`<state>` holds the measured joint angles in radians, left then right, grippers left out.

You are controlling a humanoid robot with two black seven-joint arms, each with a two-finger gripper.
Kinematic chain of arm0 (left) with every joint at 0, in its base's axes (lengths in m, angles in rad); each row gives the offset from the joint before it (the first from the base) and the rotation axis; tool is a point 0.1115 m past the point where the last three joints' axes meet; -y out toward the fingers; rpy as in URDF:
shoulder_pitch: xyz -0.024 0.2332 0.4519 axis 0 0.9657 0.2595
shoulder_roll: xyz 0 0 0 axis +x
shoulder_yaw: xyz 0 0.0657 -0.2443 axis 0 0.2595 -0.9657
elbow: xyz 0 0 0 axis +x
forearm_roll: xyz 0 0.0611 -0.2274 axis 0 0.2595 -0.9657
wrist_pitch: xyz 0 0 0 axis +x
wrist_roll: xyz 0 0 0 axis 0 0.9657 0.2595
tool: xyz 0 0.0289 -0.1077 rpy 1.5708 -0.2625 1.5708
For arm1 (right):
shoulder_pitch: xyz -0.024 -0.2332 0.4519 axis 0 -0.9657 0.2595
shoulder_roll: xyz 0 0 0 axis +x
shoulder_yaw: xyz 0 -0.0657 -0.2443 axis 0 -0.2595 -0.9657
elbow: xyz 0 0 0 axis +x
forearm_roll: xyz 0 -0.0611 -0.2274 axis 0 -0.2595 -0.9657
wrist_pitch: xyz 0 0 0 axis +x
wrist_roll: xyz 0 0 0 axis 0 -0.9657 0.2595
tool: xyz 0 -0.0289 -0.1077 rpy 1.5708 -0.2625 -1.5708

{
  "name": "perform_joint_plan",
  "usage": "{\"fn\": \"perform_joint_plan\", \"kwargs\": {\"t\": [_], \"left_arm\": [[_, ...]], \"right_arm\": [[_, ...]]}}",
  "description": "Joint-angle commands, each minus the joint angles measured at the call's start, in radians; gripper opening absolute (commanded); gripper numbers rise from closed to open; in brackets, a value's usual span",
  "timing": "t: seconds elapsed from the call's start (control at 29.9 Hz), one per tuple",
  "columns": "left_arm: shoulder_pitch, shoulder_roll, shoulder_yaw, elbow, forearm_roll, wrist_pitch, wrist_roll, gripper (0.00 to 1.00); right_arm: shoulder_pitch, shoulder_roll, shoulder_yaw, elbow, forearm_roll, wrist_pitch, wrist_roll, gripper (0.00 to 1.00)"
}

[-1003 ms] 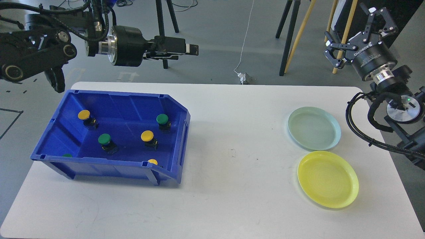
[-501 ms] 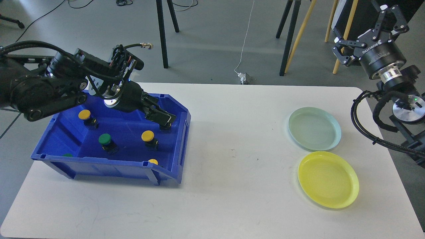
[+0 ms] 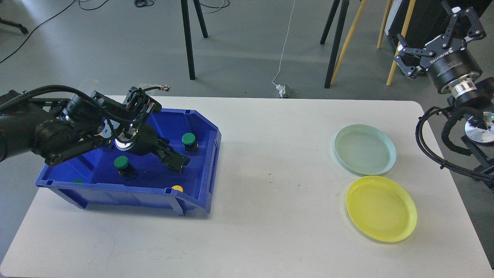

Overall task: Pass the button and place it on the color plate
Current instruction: 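Lower the left gripper into the bin and grasp a yellow button, then lift the yellow button out of the bin with the left gripper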

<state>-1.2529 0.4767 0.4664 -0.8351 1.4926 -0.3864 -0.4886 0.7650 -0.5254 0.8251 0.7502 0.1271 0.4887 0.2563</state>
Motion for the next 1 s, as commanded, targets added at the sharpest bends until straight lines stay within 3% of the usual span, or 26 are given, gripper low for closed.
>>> {"fn": "perform_joint_plan", "kwargs": {"t": [0.0,0.33,0.7,0.8,0.97], "left_arm": [[0.013,-0.027,0.003,0.03,0.0,0.0,0.0,0.99],[0.062,-0.043,-0.006,0.083,0.0,0.003,0.0,0.9],[0.073,-0.046,0.004,0.086,0.038,0.081,0.0,0.4],[0.076,-0.043,0.006,0.088,0.054,0.09,0.0,0.05],[0.072,-0.027,0.0,0.085,0.061,0.132,0.0,0.02]], "right_arm": [[-0.004,-0.004,0.0,-0.002,0.0,0.0,0.0,1.0],[-0.018,-0.004,0.0,-0.003,0.0,0.0,0.0,1.0],[-0.026,-0.004,0.002,-0.008,0.0,0.0,0.0,1.0],[-0.026,-0.002,0.002,-0.009,0.0,0.0,0.0,1.0],[-0.026,-0.002,0.0,-0.009,-0.001,0.0,0.0,1.0]]}}
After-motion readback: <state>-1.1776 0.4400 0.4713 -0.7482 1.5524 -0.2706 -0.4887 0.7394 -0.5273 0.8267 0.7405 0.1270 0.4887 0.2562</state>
